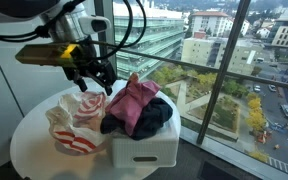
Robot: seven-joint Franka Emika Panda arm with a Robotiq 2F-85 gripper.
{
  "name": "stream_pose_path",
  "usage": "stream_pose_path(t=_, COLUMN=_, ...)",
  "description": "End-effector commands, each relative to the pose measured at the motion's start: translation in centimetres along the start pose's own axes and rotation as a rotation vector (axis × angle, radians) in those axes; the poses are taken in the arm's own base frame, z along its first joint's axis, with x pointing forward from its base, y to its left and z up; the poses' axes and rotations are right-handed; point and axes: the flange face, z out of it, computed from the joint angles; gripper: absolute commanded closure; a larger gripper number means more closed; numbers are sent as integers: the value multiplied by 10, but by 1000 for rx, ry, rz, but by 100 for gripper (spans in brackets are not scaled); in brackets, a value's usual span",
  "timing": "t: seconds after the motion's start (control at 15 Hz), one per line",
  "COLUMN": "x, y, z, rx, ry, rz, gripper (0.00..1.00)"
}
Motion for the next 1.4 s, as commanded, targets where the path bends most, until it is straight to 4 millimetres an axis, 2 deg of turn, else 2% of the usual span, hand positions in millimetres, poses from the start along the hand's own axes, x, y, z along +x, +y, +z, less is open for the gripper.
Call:
stream_pose_path(t=0.0, x=47, y=28, z=35, rx=-12, ry=65, rz=39, gripper=0)
stream_pose_path(t=0.13, x=66, y=35, z=51, rx=-8, ry=111, rz=65, gripper=0)
stream_pose_path(t=0.4, x=99, y=36, z=78, rx=-17, ry=202, rz=76, gripper=0)
stream_pose_path(t=0.73, x=122, y=41, z=123, rx=-28, ry=206, rz=89, gripper=0)
stream_pose_path(t=0.8, x=125, y=45, z=132, rx=-38, ry=202, rz=92, gripper=25)
stream_pose_path(t=0.87, x=127, y=47, z=138, rx=-48, ry=200, rz=86, gripper=27)
stream_pose_path(t=1.07, x=123, y=43, z=137, rx=-79, ry=192, rz=77, gripper=51)
stream_pose_path(t=1.33, x=117, y=23, z=113, rx=-121, ry=176, rz=76, gripper=82)
